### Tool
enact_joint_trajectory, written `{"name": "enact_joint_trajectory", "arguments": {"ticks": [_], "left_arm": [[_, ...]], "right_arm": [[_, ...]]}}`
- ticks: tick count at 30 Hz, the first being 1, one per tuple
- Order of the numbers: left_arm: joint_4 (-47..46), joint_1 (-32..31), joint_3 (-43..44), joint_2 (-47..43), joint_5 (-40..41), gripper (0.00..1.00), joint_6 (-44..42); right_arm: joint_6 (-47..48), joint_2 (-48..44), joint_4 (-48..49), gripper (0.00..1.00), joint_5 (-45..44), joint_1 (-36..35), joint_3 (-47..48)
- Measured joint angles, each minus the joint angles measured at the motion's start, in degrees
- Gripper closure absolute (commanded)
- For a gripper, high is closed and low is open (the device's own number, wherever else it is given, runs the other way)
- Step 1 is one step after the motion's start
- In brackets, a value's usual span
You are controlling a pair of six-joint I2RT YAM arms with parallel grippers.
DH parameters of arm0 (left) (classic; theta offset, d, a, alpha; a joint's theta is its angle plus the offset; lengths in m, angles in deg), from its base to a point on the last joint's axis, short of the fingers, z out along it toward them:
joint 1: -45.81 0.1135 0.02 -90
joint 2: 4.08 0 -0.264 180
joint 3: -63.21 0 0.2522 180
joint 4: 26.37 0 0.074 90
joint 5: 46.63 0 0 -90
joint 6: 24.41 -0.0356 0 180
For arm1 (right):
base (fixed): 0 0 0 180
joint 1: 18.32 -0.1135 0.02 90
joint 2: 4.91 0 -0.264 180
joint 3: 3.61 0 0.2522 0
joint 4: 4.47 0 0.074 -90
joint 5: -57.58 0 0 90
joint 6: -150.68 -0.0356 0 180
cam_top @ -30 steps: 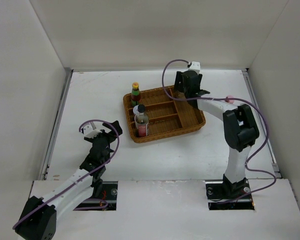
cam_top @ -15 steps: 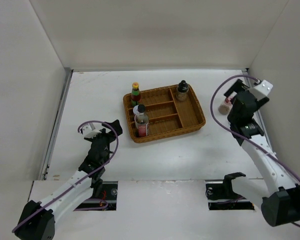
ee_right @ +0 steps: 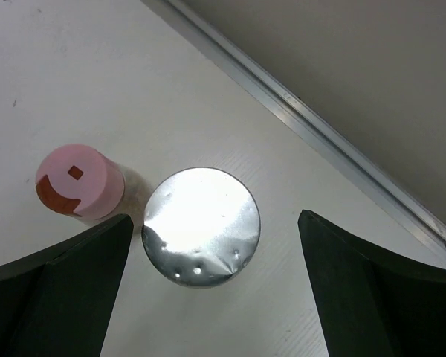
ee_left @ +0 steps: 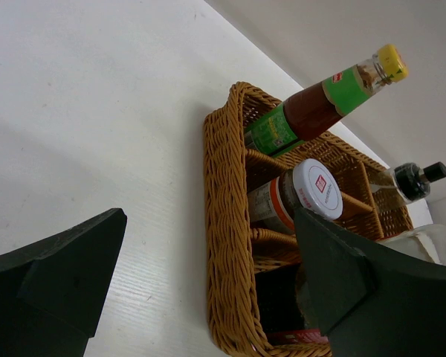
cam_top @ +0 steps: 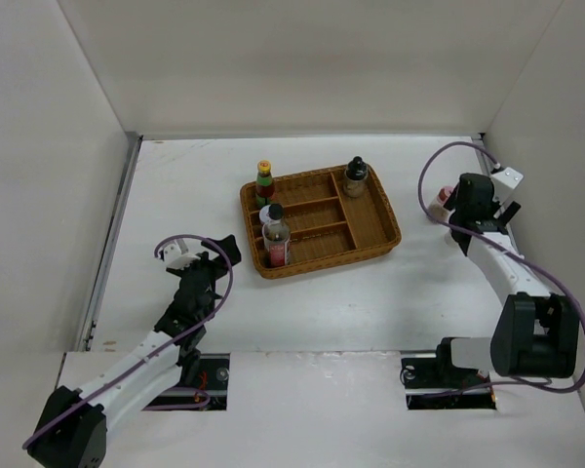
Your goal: Organize the condiment bottles
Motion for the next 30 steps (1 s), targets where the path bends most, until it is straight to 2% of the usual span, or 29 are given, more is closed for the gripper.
{"name": "enact_joint_trajectory", "arguments": {"ticks": [4, 5, 10, 13, 16, 21, 23, 27, 30], "left_arm": [[-0.1, 0.0, 0.0, 0.8, 0.0, 0.00, 0.1], [-0.1, 0.0, 0.0, 1.1, 0.0, 0.00, 0.1], [-0.1, 0.0, 0.0, 1.5, -0.1, 0.00, 0.1], [-0.1, 0.0, 0.0, 1.5, -0.1, 0.00, 0.1], [-0.1, 0.0, 0.0, 1.4, -0.1, 0.00, 0.1], [-0.2, 0.0, 0.0, 1.3, -0.1, 0.00, 0.1], [-0.2, 0.0, 0.0, 1.3, -0.1, 0.00, 0.1], [-0.2, 0.0, 0.0, 1.4, -0.1, 0.00, 0.1], [-0.2, 0.1, 0.0, 1.4, -0.1, 0.00, 0.1]], "right_arm": [[-0.6, 2.5, 0.1, 0.00, 2.6, 1.3, 1.7], [-0.8, 3.0, 0.1, 0.03, 3.2, 1.7, 2.0], [-1.9, 5.9, 0.6, 0.37, 4.8, 3.1, 2.3], [-2.5, 5.2, 0.7, 0.43, 5.1, 3.0, 1.9], [-2.6, 0.8, 0.0, 0.44, 4.1, 1.6, -0.4], [-1.1, -11.8, -2.5, 0.47, -0.4, -7.7, -0.7], [-0.1, -13.9, -2.6, 0.47, -1.7, -12.9, 1.4], [1.2, -11.9, -1.1, 0.47, -2.4, -23.2, 6.9], [2.7, -6.4, 1.4, 0.46, -1.5, -27.8, 10.6]]}}
